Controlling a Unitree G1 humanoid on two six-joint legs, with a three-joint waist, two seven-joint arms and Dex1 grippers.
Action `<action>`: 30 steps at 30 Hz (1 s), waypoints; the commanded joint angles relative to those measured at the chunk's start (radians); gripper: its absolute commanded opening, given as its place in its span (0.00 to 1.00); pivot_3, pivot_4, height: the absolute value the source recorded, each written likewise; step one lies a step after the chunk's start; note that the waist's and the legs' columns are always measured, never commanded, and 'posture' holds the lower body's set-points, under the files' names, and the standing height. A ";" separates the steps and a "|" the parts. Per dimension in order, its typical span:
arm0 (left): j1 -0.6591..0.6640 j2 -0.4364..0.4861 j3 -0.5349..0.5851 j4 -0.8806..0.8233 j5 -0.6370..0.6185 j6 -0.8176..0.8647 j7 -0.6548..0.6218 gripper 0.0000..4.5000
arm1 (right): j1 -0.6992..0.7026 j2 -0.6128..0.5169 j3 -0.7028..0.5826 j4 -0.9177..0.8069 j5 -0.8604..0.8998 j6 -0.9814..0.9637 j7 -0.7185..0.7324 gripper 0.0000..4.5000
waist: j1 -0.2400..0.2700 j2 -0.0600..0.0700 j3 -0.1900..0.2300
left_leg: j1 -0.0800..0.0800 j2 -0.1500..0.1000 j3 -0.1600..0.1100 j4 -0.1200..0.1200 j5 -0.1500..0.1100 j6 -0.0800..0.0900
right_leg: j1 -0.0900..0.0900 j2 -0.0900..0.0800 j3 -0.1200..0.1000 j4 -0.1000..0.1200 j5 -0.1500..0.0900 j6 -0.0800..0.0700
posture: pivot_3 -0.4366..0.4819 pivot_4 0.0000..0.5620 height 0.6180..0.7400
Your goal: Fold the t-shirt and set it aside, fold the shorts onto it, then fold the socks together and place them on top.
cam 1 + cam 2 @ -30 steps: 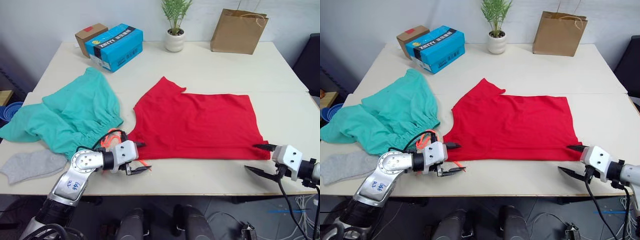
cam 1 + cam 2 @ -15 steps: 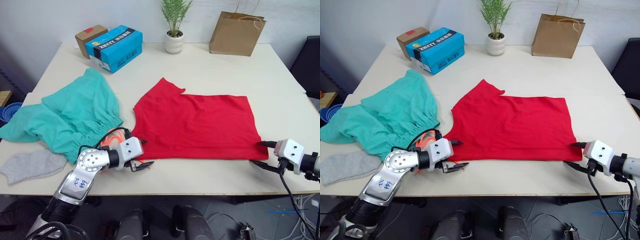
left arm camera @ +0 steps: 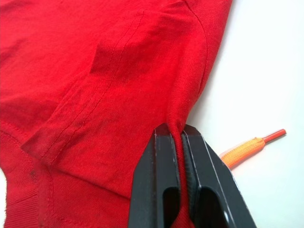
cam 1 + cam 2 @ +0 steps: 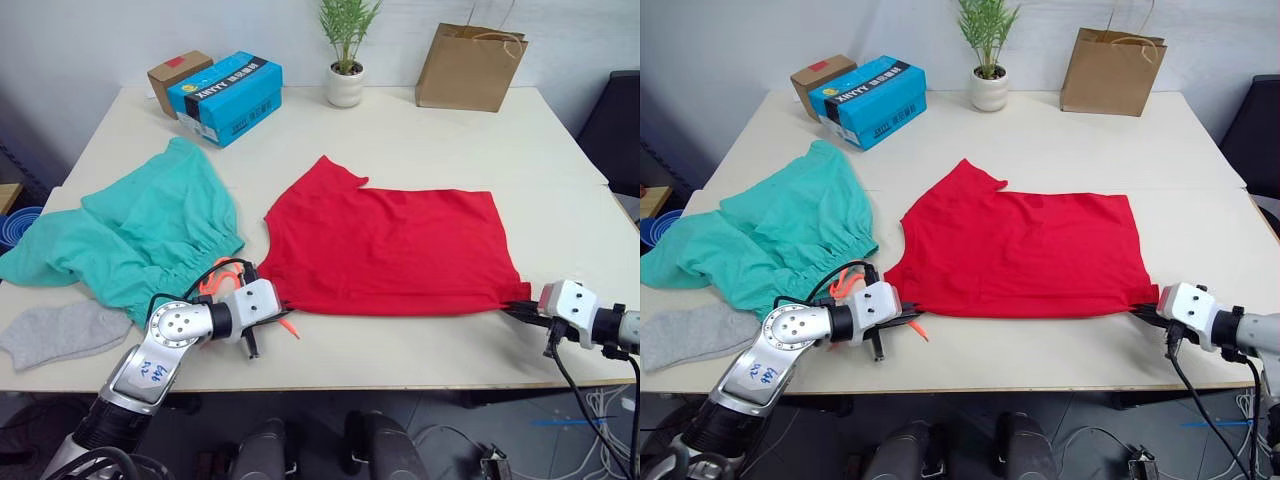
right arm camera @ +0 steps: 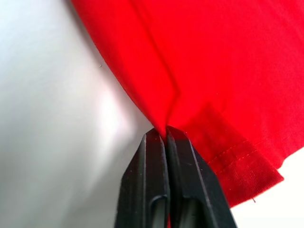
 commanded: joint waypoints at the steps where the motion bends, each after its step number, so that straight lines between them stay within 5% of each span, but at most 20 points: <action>1: 0.033 0.034 0.028 0.012 -0.023 -0.005 -0.043 0.01 | 0.045 -0.016 0.005 -0.028 0.013 0.037 0.048 0.00 | 0.000 0.000 0.000 | 0.000 0.000 0.000 0.000 0.000 0.000 | 0.000 0.000 0.000 0.000 0.000 0.000 | 0.48 0.27 1.00; 9: 0.182 0.149 0.080 -0.158 -0.141 -0.038 -0.192 0.01 | 0.187 -0.067 -0.085 -0.169 0.137 0.089 0.152 0.00 | 0.003 0.002 0.000 | -0.001 0.002 0.000 -0.004 0.001 0.000 | -0.002 0.001 -0.003 0.000 -0.005 -0.004 | 0.48 0.27 1.00; 21: 0.335 0.197 0.164 -0.308 -0.194 0.039 -0.172 0.01 | 0.548 -0.037 -0.207 -0.440 0.194 0.175 0.126 0.00 | 0.008 0.004 0.000 | -0.001 0.002 -0.002 -0.004 -0.005 0.002 | -0.003 0.001 -0.003 -0.001 -0.005 -0.004 | 0.48 0.27 1.00; 30: 0.328 0.206 0.159 -0.314 -0.219 0.070 -0.202 0.01 | 0.519 -0.022 -0.201 -0.405 0.167 0.155 0.107 0.00 | 0.004 0.004 0.001 | -0.002 0.002 -0.002 -0.004 -0.005 0.002 | -0.003 0.001 -0.003 -0.002 -0.005 -0.004 | 0.48 0.27 1.00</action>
